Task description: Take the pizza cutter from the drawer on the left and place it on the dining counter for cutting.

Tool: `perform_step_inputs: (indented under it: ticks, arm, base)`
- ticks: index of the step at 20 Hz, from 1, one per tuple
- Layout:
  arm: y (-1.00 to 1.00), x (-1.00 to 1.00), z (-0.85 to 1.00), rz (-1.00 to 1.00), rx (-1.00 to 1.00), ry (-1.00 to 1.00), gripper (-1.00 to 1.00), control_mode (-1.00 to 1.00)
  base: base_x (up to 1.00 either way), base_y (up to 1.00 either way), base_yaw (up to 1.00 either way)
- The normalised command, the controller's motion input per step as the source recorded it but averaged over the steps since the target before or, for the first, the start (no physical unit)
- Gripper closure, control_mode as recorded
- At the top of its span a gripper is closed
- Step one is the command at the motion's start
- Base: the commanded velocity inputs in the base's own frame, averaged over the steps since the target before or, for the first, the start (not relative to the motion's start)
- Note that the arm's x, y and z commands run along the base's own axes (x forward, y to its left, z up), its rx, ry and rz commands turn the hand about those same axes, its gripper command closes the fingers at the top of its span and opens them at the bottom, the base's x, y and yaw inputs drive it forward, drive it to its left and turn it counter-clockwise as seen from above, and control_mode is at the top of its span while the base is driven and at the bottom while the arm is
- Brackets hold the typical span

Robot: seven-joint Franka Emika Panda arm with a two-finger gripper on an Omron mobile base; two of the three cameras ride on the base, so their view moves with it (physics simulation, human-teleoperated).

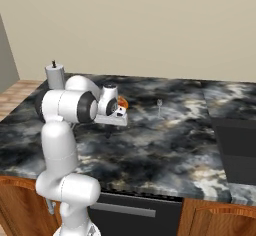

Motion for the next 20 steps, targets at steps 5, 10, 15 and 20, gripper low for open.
perform_step_inputs:
  ticks: [5, 10, 15, 20]
  arm:
    - [0.01, -0.45, 0.57, 0.00, 0.00, -0.17, -1.00, -1.00]
    - [0.13, -0.83, 0.42, 0.00, 0.00, -0.21, -1.00, -1.00]
    - [0.31, -1.00, 0.45, 0.00, -0.01, -0.13, -1.00, -1.00]
    - [0.11, -1.00, 0.60, 0.00, 0.00, -0.05, -1.00, -1.00]
  base:
    - [0.00, 0.00, 0.00]
    - [0.00, 0.00, 0.00]
    - [0.00, 0.00, 0.00]
    - [0.00, 0.00, 0.00]
